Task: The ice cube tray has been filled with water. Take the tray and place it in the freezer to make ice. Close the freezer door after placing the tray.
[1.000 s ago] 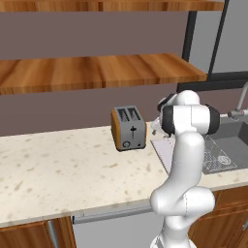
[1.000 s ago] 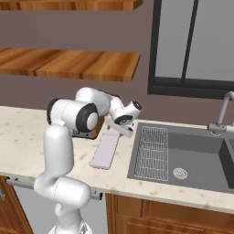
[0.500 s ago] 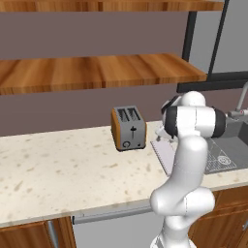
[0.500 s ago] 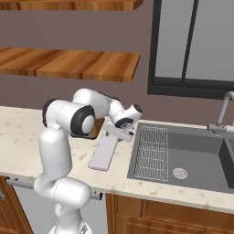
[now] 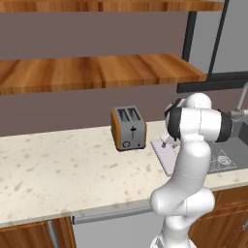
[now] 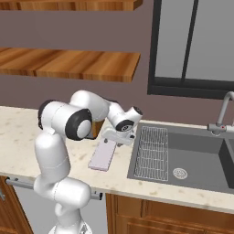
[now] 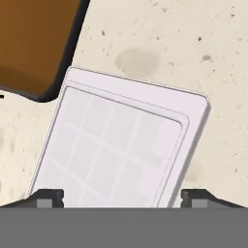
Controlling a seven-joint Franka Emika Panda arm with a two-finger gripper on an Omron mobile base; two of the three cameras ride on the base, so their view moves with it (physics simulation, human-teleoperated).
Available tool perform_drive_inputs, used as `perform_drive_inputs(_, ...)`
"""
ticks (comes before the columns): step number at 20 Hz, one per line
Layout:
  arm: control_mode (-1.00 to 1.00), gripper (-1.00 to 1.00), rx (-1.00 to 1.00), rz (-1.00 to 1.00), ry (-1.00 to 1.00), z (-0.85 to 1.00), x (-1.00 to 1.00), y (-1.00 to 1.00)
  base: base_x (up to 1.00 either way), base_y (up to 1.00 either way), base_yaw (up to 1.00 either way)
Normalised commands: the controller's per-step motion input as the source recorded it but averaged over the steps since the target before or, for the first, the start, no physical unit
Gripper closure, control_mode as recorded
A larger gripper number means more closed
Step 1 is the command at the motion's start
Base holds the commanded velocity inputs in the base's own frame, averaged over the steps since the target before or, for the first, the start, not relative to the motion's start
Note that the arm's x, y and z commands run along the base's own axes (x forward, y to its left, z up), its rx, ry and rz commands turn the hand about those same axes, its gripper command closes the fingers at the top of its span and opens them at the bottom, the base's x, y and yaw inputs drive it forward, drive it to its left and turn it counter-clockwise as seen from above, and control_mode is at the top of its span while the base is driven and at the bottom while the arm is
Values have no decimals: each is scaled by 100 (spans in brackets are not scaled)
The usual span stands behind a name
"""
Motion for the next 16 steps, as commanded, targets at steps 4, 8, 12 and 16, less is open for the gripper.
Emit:
perform_drive_inputs(4,-100,-100,0,24,0,-26,-61,0,0,0,0)
perform_drive_inputs(8,-100,-100,0,25,0,-25,-68,0,0,0,0)
perform_drive_inputs(12,-100,-100,0,21,0,-31,-73,3,0,0,0)
perform_drive_inputs(16,-100,-100,0,10,0,-35,-56,25,0,0,0)
